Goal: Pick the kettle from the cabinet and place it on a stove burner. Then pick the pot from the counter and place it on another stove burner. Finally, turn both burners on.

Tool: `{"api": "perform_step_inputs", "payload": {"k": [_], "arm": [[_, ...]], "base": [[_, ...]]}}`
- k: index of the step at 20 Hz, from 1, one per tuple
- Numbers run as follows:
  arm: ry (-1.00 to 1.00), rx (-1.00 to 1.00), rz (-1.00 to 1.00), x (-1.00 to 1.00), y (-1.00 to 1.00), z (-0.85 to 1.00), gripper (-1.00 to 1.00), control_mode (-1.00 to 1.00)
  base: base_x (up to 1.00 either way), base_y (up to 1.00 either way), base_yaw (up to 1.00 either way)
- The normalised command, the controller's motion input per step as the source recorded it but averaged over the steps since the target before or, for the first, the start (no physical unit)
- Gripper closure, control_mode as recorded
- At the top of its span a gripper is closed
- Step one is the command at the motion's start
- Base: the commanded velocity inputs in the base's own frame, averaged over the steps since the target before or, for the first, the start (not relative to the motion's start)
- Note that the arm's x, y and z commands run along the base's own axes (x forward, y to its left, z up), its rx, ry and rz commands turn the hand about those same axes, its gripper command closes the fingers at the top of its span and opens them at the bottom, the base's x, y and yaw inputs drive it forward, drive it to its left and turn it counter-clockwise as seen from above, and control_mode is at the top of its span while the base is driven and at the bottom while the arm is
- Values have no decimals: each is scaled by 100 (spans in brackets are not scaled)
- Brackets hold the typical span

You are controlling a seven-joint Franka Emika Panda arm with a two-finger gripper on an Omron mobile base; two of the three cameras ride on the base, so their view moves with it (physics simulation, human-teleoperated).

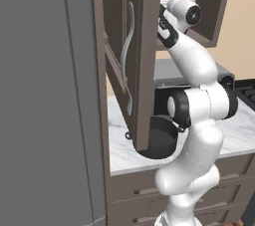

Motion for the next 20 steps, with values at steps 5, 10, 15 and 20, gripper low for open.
{"api": "perform_step_inputs", "payload": {"k": [5, 10, 15, 20], "arm": [[-4, 0, 0, -43, 0, -1, 100, -100], [-1, 0, 0, -60, 0, 0, 100, -100], [0, 2, 0, -68, 0, 0, 100, -100], [0, 2, 0, -70, 0, 0, 100, -100]], "base": [[0, 0, 0], [0, 0, 0], [0, 0, 0], [0, 0, 0]]}}
